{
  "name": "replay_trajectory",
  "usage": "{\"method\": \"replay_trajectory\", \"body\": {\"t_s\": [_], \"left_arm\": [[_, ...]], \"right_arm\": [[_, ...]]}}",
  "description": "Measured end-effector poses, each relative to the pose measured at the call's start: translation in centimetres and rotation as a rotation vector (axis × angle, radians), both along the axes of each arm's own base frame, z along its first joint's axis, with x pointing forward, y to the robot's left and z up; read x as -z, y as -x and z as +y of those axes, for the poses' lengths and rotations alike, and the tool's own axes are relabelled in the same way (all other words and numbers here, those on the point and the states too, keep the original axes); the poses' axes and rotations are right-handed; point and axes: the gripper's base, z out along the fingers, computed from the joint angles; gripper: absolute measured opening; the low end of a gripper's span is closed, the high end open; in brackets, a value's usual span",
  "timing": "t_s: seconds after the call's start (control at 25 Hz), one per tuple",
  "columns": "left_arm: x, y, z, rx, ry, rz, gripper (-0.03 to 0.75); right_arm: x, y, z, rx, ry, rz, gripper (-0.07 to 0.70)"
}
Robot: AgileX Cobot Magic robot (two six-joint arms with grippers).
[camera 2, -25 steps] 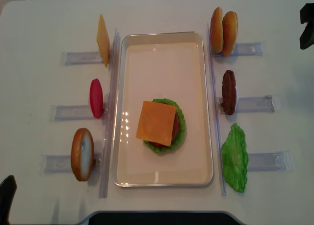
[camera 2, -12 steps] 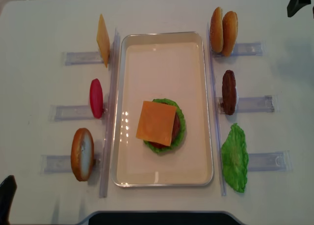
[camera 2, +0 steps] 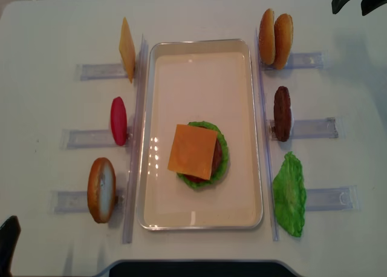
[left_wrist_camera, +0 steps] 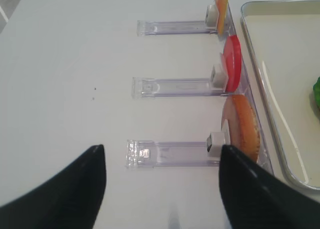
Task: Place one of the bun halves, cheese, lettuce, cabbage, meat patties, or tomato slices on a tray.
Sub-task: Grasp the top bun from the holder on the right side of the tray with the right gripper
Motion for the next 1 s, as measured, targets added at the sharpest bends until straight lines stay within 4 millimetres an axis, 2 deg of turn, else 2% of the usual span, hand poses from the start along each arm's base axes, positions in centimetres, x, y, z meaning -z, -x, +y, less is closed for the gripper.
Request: {"method": "replay_trajectory", "body": {"t_s": [0.2,0.52,0.72,1.0], "left_arm": [[0.0,0.0,0.0,0.0,0.0,0.0,0.535],[0.0,0.0,0.0,0.005,-0.004,0.0,0.534],[0.0,0.0,0.0,0.005,-0.003,0.0,0.534],[0.0,0.0,0.0,0.005,-0.003,0.0,0.534]], "right_arm": [[0.0,0.1,1.4,0.021,-0.005,0.011,0.473],[-0.3,0.9,7.3,0.018,-0.034,0.027,0.473],[-1.4,1.6,11.0,-0.003,-0.051,-0.001,0.473],[-2.0,2.4,14.9,-0.031,-0.092,-0.058,0.473]]}}
